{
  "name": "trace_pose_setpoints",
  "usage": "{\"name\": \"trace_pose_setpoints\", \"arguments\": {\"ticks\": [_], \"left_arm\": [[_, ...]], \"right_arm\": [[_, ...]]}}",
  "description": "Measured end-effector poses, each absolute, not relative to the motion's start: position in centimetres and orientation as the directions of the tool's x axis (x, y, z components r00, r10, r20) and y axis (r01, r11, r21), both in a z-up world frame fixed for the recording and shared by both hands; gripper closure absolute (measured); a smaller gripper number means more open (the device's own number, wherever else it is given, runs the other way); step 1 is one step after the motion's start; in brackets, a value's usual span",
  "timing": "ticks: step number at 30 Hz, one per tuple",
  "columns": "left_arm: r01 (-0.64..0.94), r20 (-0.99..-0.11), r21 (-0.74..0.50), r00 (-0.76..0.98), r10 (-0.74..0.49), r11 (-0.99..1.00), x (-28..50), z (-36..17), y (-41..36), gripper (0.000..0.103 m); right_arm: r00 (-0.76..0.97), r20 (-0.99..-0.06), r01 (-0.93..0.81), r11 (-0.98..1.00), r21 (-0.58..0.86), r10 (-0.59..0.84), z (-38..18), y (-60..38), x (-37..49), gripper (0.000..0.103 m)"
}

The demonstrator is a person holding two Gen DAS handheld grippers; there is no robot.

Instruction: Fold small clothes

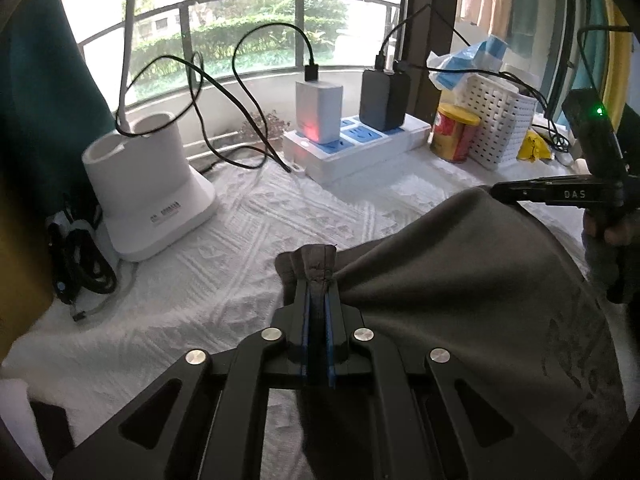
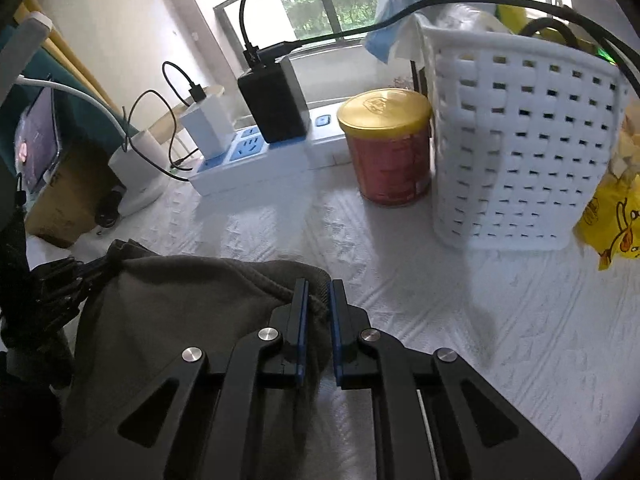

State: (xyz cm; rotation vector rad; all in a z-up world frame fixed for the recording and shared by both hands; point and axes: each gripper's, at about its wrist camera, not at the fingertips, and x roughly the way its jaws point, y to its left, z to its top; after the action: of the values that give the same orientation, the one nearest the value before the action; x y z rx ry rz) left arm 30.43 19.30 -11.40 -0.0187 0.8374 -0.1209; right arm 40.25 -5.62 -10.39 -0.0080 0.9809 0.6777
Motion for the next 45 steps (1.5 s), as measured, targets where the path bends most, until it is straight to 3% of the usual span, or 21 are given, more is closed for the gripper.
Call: {"name": "trace_pose_setpoints", "arguments": {"ticks": [4, 6, 8, 10, 13, 15, 16, 17, 36, 45], "left_arm": [[0.081, -0.741, -0.058, 0.664, -0.097, 0.995, 30.3, -11.1, 19.0, 0.097], [0.054, -0.731, -0.09, 0.674, -0.102, 0.995, 29.9, -10.6, 19.6, 0.091], [0.023, -0.722, -0.115, 0.684, -0.1, 0.993, 29.4, -10.0, 20.3, 0.069], [0.002, -0.715, -0.134, 0.693, -0.098, 0.991, 28.7, -9.6, 20.9, 0.058], [-0.017, -0.71, -0.176, 0.694, -0.115, 0.984, 27.6, -9.1, 21.6, 0.058], [-0.017, -0.711, -0.205, 0.69, -0.137, 0.979, 26.9, -9.0, 21.5, 0.058], [-0.015, -0.709, -0.208, 0.691, -0.14, 0.978, 26.4, -8.9, 21.4, 0.058], [-0.019, -0.712, -0.206, 0.689, -0.136, 0.978, 26.0, -8.7, 21.1, 0.058], [0.033, -0.749, -0.285, 0.616, -0.244, 0.958, 16.6, -9.7, 15.3, 0.058], [0.089, -0.803, -0.252, 0.537, -0.26, 0.963, 11.9, -11.0, 13.3, 0.058]], "right_arm": [[0.401, -0.77, -0.536, 0.809, 0.241, 0.495, -10.1, -5.7, 40.0, 0.093], [0.431, -0.772, -0.532, 0.822, 0.201, 0.467, -10.0, -5.6, 39.8, 0.092], [0.481, -0.769, -0.503, 0.851, 0.15, 0.42, -9.8, -6.1, 39.8, 0.092], [0.5, -0.76, -0.474, 0.866, 0.161, 0.415, -9.5, -7.2, 40.0, 0.092], [0.517, -0.742, -0.462, 0.869, 0.179, 0.428, -8.6, -8.4, 39.2, 0.09], [0.514, -0.737, -0.468, 0.864, 0.186, 0.438, -8.2, -8.9, 38.4, 0.075], [0.512, -0.735, -0.473, 0.86, 0.192, 0.446, -8.0, -9.1, 38.0, 0.053], [0.513, -0.729, -0.477, 0.856, 0.197, 0.453, -7.8, -9.3, 37.4, 0.038], [0.414, -0.749, -0.543, 0.801, 0.253, 0.517, -8.6, -10.6, 25.4, 0.037], [0.379, -0.762, -0.556, 0.787, 0.267, 0.526, -9.5, -10.9, 20.6, 0.037]]}}
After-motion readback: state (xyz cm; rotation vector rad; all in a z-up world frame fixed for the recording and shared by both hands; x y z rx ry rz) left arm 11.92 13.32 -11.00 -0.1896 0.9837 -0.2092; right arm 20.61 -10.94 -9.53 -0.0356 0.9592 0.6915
